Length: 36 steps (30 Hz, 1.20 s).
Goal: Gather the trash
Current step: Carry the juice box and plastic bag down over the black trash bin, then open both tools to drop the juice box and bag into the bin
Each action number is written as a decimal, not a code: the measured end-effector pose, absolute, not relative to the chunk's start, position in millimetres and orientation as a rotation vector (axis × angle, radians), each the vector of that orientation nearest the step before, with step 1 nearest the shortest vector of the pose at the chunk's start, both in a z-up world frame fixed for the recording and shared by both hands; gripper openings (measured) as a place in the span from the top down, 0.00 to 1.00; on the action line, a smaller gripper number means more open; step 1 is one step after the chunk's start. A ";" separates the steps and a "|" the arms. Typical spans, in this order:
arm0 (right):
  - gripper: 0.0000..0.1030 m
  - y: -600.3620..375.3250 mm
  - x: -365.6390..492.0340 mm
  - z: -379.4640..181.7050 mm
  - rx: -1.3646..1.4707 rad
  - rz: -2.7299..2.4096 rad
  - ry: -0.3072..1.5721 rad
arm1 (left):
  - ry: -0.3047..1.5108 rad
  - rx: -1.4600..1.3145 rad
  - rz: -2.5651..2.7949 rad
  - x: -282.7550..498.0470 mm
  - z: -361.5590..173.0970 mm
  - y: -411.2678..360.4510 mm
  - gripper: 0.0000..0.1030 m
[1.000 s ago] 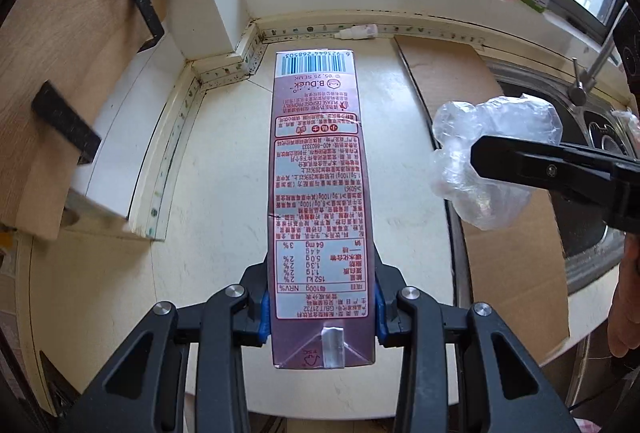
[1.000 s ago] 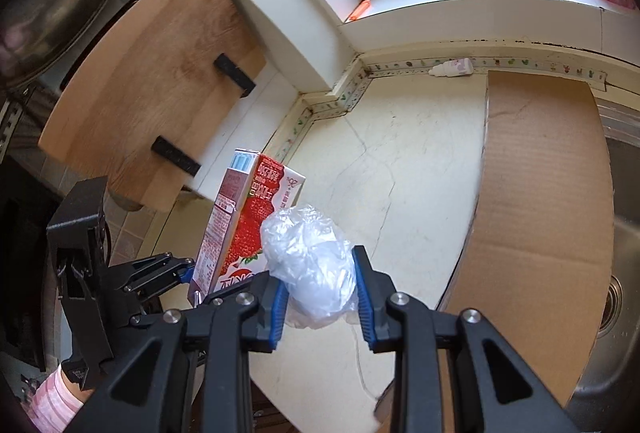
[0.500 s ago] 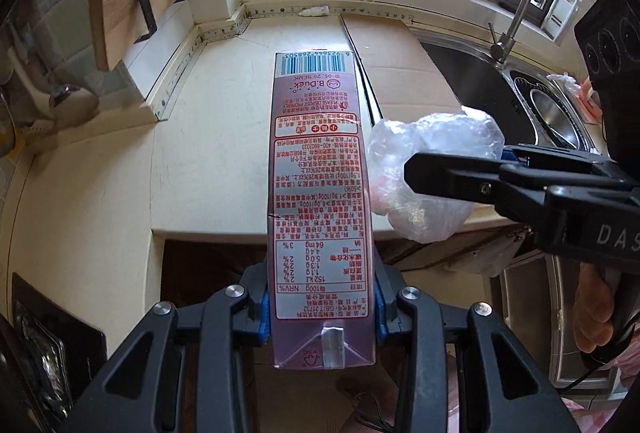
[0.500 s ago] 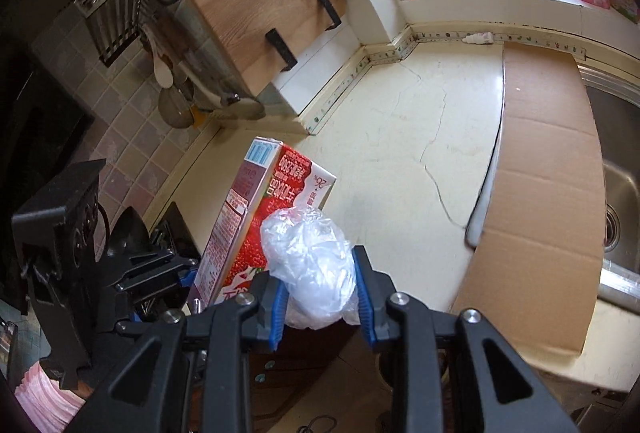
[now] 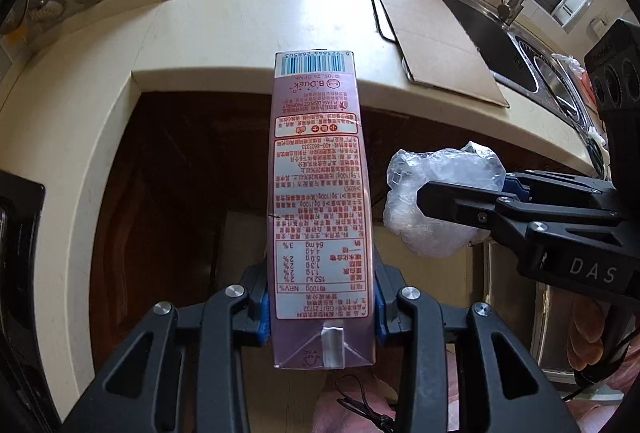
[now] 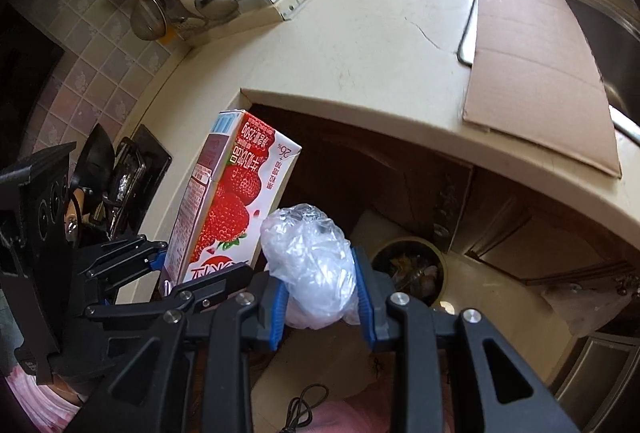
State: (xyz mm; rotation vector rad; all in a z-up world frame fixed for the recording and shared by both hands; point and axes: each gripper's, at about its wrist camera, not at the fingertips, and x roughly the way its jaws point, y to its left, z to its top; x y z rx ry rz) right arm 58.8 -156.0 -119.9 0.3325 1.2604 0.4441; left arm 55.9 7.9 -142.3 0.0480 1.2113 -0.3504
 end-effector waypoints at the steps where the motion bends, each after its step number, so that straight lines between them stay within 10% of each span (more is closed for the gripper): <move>1: 0.71 -156.0 56.6 -127.3 0.335 0.441 1.276 | 1.223 0.046 -0.348 53.6 -150.8 6.3 0.66; 27: 0.66 -140.8 63.0 -507.2 0.245 0.330 1.591 | 1.435 -0.170 -0.258 65.2 -512.5 -17.1 0.65; 36: 0.59 -142.0 62.1 -546.5 0.265 0.288 1.557 | 1.453 -0.107 -0.193 63.4 -557.9 -20.6 0.29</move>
